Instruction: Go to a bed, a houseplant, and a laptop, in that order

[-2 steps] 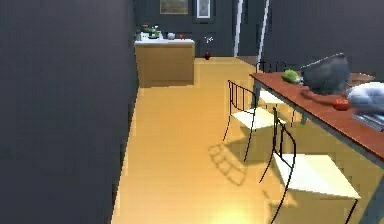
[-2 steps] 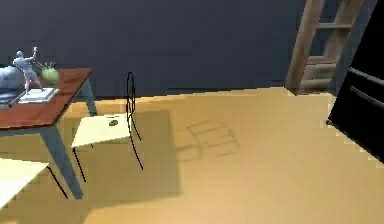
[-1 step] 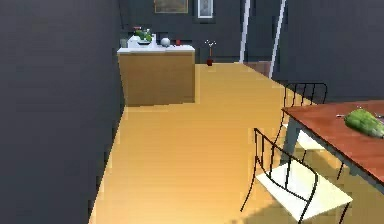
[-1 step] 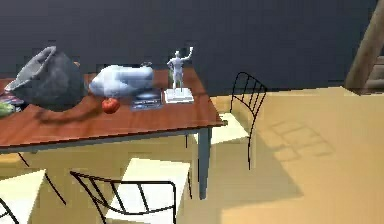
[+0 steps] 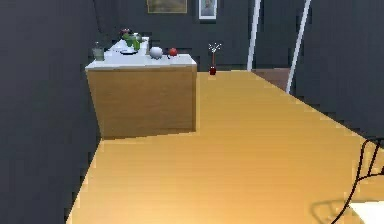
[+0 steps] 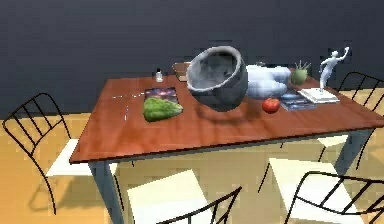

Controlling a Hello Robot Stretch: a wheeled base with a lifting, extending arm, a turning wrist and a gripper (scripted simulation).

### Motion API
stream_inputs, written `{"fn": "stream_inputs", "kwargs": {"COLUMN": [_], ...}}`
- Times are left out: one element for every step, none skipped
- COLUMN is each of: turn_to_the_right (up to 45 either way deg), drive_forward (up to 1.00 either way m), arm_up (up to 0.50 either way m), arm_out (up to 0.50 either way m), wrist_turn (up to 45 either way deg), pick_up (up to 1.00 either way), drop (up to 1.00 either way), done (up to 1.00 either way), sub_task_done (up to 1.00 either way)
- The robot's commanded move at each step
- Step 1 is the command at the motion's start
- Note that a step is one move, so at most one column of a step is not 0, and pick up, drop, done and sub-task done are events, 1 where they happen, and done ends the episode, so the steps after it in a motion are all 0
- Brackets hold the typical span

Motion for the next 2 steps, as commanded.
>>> {"fn": "stream_inputs", "kwargs": {"turn_to_the_right": [-6.0,0.0], "drive_forward": [0.00,0.30], "arm_up": [0.00,0.00], "arm_out": [0.00,0.00], "wrist_turn": [0.0,0.0], "pick_up": [0.00,0.00], "drop": [0.00,0.00], "done": [0.00,0.00], "sub_task_done": [0.00,0.00]}}
